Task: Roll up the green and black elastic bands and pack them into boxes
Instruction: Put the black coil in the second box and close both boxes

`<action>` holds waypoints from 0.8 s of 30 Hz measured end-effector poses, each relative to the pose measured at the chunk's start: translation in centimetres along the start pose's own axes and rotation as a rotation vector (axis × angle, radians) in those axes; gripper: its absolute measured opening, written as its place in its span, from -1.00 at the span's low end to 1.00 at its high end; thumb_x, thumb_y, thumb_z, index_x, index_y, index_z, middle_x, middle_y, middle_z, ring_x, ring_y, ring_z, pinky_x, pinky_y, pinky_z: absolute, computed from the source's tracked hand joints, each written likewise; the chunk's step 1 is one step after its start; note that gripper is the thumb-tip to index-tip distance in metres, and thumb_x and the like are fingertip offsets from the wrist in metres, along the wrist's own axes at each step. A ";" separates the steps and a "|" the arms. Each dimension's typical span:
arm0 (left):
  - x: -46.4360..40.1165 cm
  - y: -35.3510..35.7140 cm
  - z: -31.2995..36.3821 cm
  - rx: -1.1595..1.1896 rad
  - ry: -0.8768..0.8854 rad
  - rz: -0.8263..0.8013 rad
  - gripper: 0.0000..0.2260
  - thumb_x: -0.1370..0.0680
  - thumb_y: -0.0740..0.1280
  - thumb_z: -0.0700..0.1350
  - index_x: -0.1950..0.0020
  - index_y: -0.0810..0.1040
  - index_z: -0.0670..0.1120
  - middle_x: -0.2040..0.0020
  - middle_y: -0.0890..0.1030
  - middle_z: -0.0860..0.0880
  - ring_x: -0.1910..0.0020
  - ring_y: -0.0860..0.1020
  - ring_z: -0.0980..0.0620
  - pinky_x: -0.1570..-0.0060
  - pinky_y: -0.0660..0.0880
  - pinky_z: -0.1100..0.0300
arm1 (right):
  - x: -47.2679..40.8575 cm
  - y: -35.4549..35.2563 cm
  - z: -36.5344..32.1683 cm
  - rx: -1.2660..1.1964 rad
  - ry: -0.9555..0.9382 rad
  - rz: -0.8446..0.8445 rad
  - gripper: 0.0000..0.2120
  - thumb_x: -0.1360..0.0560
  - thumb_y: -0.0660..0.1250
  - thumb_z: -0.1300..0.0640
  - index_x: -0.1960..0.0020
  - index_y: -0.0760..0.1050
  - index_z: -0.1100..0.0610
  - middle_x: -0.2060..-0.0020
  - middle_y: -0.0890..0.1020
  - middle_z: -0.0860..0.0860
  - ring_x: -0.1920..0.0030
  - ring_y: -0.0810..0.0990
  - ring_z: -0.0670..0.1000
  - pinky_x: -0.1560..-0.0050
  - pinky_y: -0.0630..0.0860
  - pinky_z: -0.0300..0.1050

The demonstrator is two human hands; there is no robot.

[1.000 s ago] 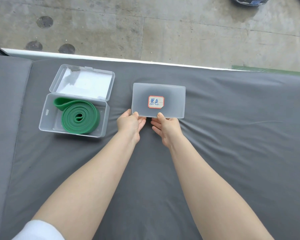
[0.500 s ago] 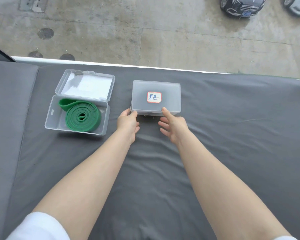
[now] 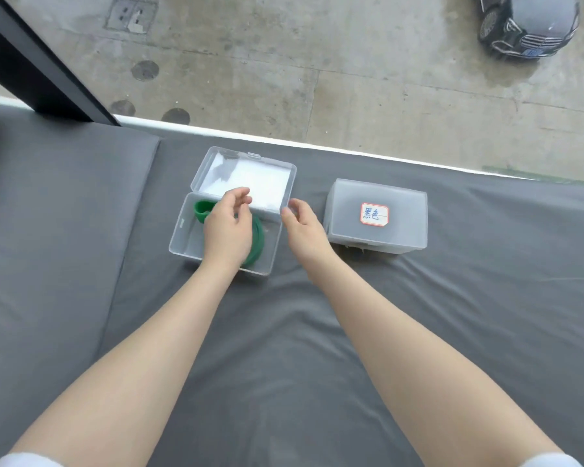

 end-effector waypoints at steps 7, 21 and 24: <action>-4.7 -5.1 -6.5 -0.360 -0.242 -0.117 -0.54 -0.63 0.03 -0.11 -0.53 0.02 -0.06 -0.54 0.07 -0.13 -0.51 0.03 -0.12 -0.45 0.03 0.01 | -5.7 3.4 1.3 -0.012 0.279 0.156 -0.61 -0.62 0.01 0.12 -0.40 0.12 0.24 -0.30 0.39 0.16 -0.13 0.40 0.14 -0.08 0.34 -0.06; -2.0 -6.9 -11.0 0.572 -0.679 -0.279 -0.29 -0.51 -0.12 0.38 -0.38 0.38 -0.08 -0.24 0.51 0.02 -0.24 0.46 -0.01 -0.37 0.25 -0.05 | -1.6 1.9 -0.1 -0.105 0.049 0.101 -0.78 -0.34 0.32 0.05 0.05 0.57 0.10 -0.30 0.39 -0.04 -0.35 0.30 -0.08 -0.23 0.15 -0.21; -0.2 -6.7 -10.7 0.317 -0.588 -0.277 -0.62 -0.57 0.18 0.15 -0.31 0.42 0.00 -0.06 0.51 0.07 -0.01 0.44 0.02 -0.08 0.38 0.06 | 0.3 2.9 1.9 0.165 0.069 0.163 -0.40 -0.45 0.38 0.15 -0.39 0.18 0.10 -0.35 0.28 0.00 -0.27 0.35 -0.01 -0.15 0.28 -0.21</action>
Point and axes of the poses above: each hand's wrist, its own x-axis away from the middle knuckle, its own y-axis out of the palm, z = x × y, the point moved 8 cm from there along -x, towards the middle knuckle
